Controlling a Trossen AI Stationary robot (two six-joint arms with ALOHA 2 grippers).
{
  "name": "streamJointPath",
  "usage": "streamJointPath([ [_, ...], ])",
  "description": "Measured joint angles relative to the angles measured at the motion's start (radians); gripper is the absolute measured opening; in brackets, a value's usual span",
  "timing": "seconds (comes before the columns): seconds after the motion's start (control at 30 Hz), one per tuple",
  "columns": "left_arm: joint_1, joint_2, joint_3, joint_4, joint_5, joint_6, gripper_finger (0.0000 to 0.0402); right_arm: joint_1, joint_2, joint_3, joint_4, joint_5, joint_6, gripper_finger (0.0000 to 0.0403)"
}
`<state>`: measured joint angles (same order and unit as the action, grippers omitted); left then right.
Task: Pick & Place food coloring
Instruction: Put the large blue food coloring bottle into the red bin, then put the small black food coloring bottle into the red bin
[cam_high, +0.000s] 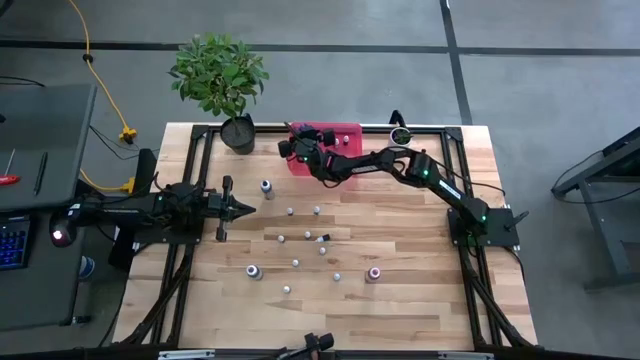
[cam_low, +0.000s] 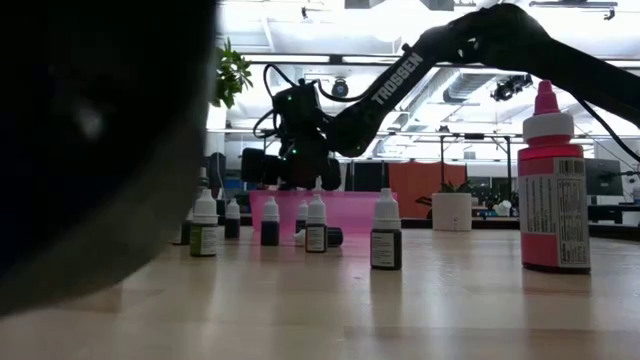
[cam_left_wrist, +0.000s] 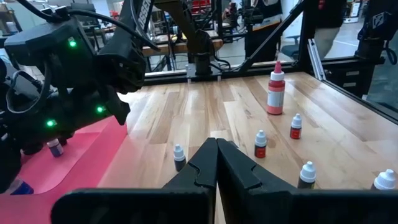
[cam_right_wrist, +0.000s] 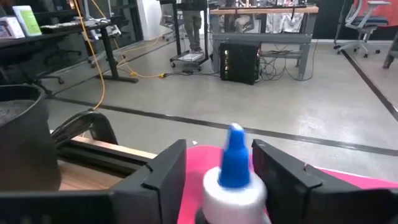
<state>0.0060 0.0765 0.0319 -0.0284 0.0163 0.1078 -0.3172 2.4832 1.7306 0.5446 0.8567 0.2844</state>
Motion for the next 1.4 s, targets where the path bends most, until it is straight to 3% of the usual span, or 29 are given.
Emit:
streamJointPath([
  [0.53, 0.000, 0.000, -0.001, 0.001, -0.008, 0.000, 0.0000, 0.021, -0.013, 0.000, 0.057, 0.001, -0.139, 0.0185],
  [1.03, 0.000, 0.000, -0.004, 0.025, -0.008, -0.002, 0.0000, 0.051, -0.175, 0.000, -0.005, 0.079, -0.463, 0.0185],
  [1.13, 0.000, 0.000, -0.004, 0.026, -0.008, -0.002, 0.0000, 0.076, -0.247, 0.000, -0.116, 0.071, -0.500, 0.0185],
  [1.23, 0.000, 0.000, -0.004, 0.027, -0.008, -0.002, 0.0000, 0.104, -0.352, 0.000, -0.356, 0.014, -0.475, 0.0185],
  [1.4, 0.000, 0.000, -0.004, 0.027, -0.008, -0.002, 0.0000, 0.156, -0.537, 0.000, -0.774, -0.219, -0.392, 0.0185],
])
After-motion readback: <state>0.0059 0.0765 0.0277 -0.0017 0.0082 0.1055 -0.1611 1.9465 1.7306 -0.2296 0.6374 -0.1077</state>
